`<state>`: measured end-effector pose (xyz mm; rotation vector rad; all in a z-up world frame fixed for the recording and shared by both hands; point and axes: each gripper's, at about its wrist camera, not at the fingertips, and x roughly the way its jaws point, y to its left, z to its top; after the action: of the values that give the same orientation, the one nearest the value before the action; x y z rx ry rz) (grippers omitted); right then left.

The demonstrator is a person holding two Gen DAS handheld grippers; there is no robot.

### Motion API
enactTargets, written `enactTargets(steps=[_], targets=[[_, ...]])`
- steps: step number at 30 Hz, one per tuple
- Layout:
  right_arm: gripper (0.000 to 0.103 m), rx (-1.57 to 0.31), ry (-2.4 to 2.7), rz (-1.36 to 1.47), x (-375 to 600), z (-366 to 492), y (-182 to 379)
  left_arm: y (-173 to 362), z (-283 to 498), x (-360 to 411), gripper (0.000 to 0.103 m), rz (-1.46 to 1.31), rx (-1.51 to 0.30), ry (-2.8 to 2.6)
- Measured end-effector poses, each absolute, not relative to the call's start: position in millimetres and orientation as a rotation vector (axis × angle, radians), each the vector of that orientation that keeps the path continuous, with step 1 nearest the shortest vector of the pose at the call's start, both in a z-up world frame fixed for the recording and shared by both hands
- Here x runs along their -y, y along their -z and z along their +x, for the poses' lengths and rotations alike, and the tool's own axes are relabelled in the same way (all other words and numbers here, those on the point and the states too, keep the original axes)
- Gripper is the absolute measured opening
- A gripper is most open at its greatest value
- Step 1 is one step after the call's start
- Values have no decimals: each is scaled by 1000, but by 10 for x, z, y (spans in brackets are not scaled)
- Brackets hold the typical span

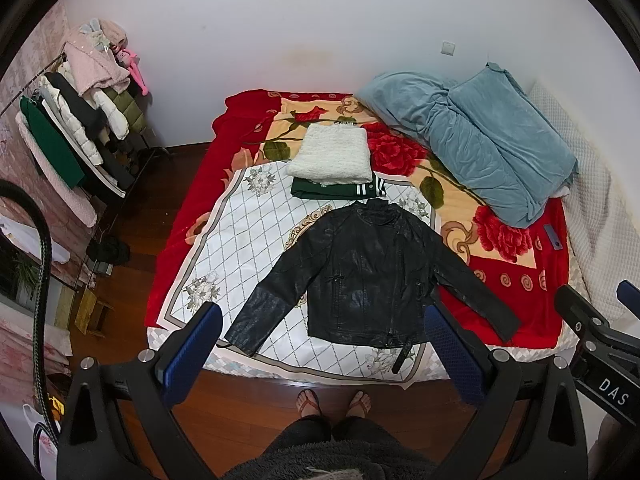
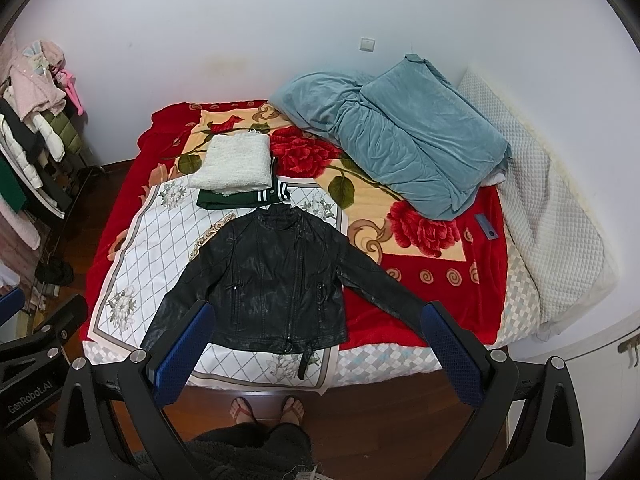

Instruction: Fold large clothes

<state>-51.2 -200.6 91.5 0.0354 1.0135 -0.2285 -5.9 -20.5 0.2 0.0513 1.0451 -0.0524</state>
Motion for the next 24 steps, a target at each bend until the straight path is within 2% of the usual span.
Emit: enactTargets(steps=[16,24], targets=[[103,-1013,232,39,2018,-503,-940,1,-52,227,103,51,-1043,55],[103,-1023,274,93,2150,-366,-803,146,257,398,103,81,-987,27]])
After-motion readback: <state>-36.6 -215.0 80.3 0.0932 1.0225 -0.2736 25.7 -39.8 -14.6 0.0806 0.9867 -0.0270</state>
